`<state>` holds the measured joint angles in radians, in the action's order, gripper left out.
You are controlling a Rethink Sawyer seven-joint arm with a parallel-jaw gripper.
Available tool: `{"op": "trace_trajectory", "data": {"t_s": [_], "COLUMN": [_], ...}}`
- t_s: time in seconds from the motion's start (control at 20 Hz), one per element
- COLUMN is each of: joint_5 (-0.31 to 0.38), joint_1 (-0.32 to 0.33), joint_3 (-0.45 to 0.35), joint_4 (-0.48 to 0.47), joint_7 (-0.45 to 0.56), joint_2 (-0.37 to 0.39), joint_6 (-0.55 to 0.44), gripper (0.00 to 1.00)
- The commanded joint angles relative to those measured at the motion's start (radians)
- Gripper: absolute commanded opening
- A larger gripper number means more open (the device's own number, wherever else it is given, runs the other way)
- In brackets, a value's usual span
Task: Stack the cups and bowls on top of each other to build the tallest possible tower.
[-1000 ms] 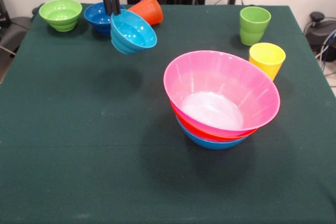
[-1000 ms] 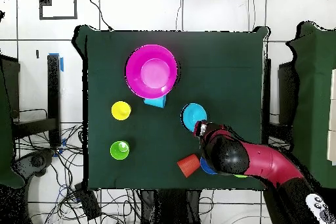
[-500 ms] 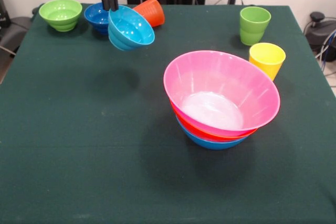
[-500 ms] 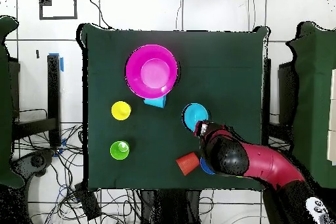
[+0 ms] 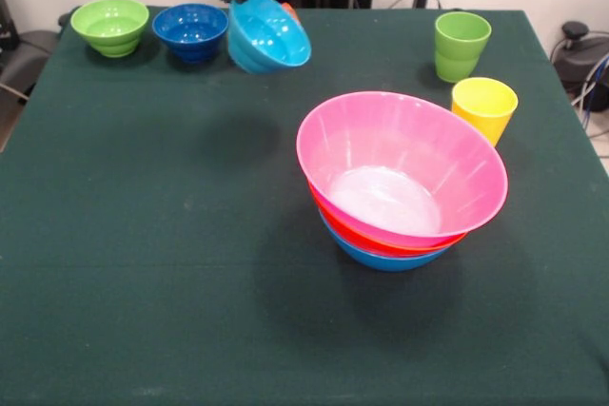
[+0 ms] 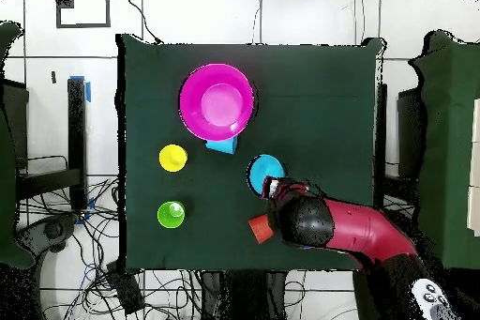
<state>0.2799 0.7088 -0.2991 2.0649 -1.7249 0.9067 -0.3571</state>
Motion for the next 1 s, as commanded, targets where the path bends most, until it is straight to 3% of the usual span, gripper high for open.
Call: {"op": "trace_trajectory", "data": {"t_s": [0.05, 0.45, 0.7, 1.0], "joint_5": [-0.038, -0.077, -0.124, -0.131], "joint_1": [-0.148, -0.28, -0.322, -0.387], "joint_3": [0.104, 0.201, 0.228, 0.274], "joint_4": [-0.101, -0.202, -0.201, -0.186], "joint_7": [-0.215, -0.314, -0.384, -0.438], "joint_2": [-0.047, -0.141, -0.229, -0.228], "joint_6": [-0.133, -0.12, -0.015, 0.026], "gripper": [0.0, 0.0, 0.0, 0.0]}}
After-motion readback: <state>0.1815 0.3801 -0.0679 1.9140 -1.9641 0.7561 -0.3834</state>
